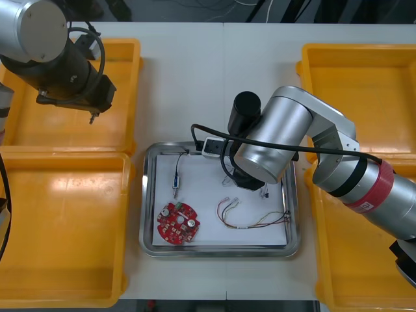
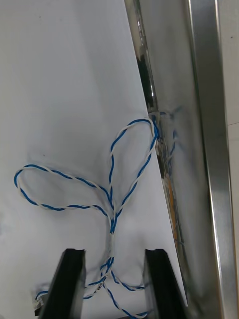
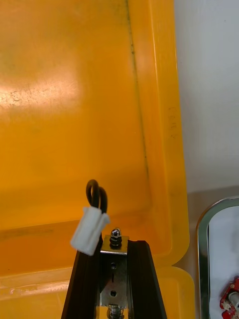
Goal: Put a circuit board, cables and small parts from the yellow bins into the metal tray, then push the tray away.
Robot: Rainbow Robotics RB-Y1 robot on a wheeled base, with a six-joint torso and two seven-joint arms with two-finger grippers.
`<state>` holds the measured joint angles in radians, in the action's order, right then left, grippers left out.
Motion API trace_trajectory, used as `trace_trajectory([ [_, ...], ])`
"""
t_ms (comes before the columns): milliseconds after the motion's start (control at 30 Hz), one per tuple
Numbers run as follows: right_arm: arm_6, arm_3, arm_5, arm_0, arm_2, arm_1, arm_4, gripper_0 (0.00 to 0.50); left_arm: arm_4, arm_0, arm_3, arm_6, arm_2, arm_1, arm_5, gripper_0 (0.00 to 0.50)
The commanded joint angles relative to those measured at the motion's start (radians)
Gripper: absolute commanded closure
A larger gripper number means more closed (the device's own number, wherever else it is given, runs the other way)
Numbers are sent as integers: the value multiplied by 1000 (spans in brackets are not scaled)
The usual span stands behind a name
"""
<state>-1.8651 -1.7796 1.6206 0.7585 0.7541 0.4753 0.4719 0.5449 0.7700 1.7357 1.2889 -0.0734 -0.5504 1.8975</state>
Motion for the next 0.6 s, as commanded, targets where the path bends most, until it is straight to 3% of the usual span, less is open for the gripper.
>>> trace_trajectory([
  [33,18,-12,-8,-7,10,-15,-9,0,-3,-3,41,-95,29,17,9,500],
  [367,29,-77,82,-5,-90,-20,7,0,-2,-3,41,-99,29,17,9,500],
  [600,37,-169,252,-5,-285,-38,105,0,0,-3,41,-100,30,17,9,500],
])
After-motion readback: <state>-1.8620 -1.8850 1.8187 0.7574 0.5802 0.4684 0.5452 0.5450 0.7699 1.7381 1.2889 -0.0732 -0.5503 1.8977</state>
